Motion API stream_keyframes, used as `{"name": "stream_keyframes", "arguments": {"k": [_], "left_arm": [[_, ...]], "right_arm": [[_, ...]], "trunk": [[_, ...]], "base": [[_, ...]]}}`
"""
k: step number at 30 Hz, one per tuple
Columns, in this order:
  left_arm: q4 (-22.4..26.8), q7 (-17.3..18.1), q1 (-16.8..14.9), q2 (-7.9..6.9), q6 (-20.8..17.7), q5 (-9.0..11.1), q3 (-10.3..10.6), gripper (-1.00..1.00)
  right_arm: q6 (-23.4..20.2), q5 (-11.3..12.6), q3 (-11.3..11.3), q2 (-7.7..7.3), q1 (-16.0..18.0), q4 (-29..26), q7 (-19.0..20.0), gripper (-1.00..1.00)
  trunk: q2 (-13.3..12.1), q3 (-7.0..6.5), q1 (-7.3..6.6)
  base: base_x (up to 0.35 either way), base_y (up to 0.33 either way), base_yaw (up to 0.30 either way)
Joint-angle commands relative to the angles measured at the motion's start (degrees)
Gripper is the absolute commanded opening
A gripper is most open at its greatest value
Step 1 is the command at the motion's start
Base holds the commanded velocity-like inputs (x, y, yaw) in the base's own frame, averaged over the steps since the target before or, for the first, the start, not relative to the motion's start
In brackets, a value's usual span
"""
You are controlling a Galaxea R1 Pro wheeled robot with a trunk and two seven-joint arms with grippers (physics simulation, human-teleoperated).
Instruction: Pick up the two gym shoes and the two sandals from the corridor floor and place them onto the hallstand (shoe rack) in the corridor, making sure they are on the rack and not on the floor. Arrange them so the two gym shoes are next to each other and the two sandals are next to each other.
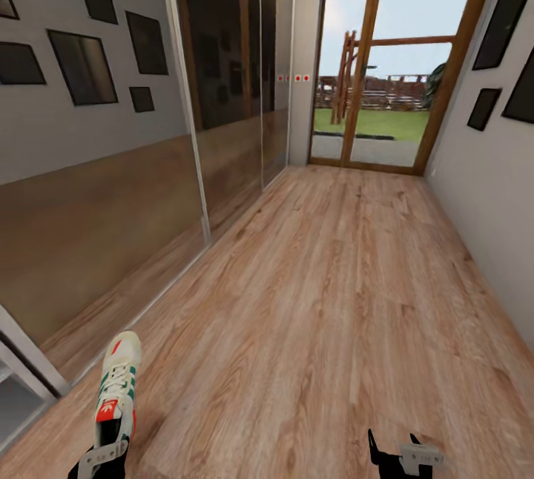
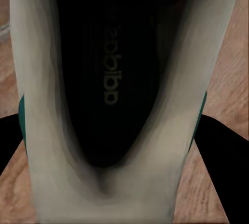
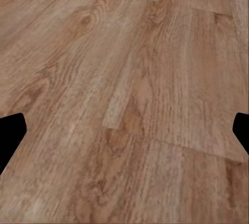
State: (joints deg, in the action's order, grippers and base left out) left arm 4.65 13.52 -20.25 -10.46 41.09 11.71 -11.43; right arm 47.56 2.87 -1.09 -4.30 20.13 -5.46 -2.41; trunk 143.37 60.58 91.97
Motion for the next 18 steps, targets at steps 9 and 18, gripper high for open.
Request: {"name": "stream_keyframes", "arguments": {"k": [9,18], "left_arm": [[-0.08,0.62,-0.06,0.00,0.12,0.59,-0.17,-1.00],[-0.08,0.63,-0.06,0.00,0.13,0.43,-0.17,-1.00]], "right_arm": [[0.17,0.23,-0.05,0.00,0.00,0.01,0.13,1.00],[0.14,0.25,-0.05,0.00,0.01,0.01,0.13,1.00]], "trunk": [[0.02,0.05,-0.01],[0.02,0.05,-0.01]], "base": [[-0.002,-0.001,0.279],[-0.166,-0.126,0.279]]}}
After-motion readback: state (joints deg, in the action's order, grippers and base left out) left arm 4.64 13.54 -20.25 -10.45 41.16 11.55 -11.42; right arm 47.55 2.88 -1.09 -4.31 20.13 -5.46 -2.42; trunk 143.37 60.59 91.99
